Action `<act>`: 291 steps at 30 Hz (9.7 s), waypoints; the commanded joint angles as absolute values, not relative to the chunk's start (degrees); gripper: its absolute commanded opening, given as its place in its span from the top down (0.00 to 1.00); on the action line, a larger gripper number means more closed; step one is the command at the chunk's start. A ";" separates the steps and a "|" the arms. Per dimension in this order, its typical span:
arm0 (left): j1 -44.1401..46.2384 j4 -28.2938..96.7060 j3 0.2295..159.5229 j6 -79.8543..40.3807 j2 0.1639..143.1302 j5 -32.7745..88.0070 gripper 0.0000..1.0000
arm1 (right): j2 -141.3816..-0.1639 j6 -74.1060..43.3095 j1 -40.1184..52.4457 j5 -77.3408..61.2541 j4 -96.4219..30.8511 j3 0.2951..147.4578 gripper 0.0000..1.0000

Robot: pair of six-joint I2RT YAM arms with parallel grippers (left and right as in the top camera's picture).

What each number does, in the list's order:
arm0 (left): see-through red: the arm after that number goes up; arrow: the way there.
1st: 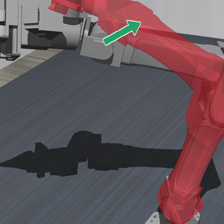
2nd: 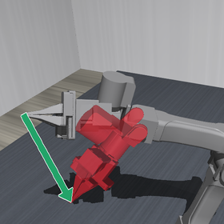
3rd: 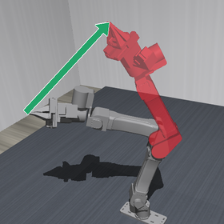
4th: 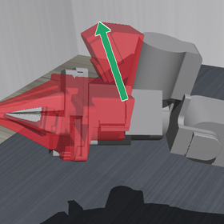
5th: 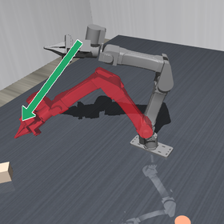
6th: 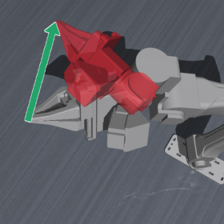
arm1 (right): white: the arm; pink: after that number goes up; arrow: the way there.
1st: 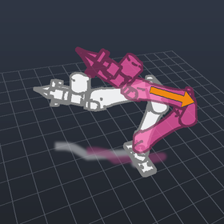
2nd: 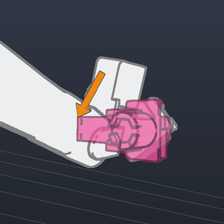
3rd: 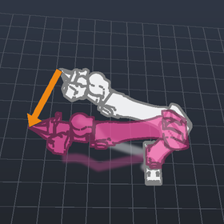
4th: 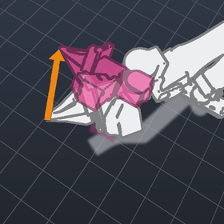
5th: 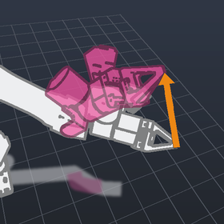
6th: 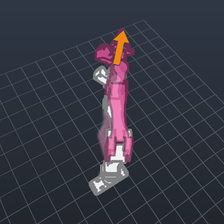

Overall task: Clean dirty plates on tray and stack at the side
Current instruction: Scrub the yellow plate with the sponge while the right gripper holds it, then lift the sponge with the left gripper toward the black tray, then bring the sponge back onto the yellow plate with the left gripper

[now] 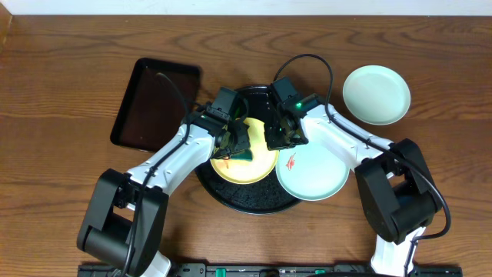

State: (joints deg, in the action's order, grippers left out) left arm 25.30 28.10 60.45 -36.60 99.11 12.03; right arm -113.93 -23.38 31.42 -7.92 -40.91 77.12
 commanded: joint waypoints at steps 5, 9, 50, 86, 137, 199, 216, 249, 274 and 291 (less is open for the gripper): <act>25.47 26.00 59.92 -41.04 98.17 24.62 0.92 | -113.58 -22.65 31.33 -7.31 -41.01 77.12 0.99; 25.47 25.96 58.83 -41.04 98.91 23.29 0.92 | -113.58 -22.63 31.33 -7.31 -41.63 77.12 0.99; 25.41 28.38 52.47 -38.24 99.02 4.80 0.92 | -113.58 -22.63 31.33 -7.31 -41.82 77.12 0.99; 18.06 36.95 58.37 -35.81 84.33 -3.05 0.93 | -113.58 -22.65 30.59 -5.32 -43.59 77.12 0.99; 22.35 36.16 58.28 -36.91 99.24 -6.85 0.92 | -113.58 -22.65 36.32 4.93 -48.01 81.93 0.99; 12.25 44.10 58.28 -35.05 78.46 -8.12 0.93 | -112.36 -20.71 36.34 3.55 -49.10 85.43 0.99; -2.87 45.71 58.24 -25.54 71.70 3.55 0.92 | -111.37 -14.09 36.53 -5.91 -48.07 89.84 0.78; 3.73 43.62 57.06 -25.54 79.85 18.83 0.92 | -122.19 -17.39 37.23 -6.04 -45.95 86.72 0.89; 11.84 37.78 56.31 -29.82 81.95 18.83 0.93 | -123.31 -18.63 37.17 -4.93 -43.99 84.75 0.99; 19.64 31.59 56.31 -34.61 100.64 12.47 0.93 | -123.22 -18.59 36.99 -2.35 -49.19 89.12 0.99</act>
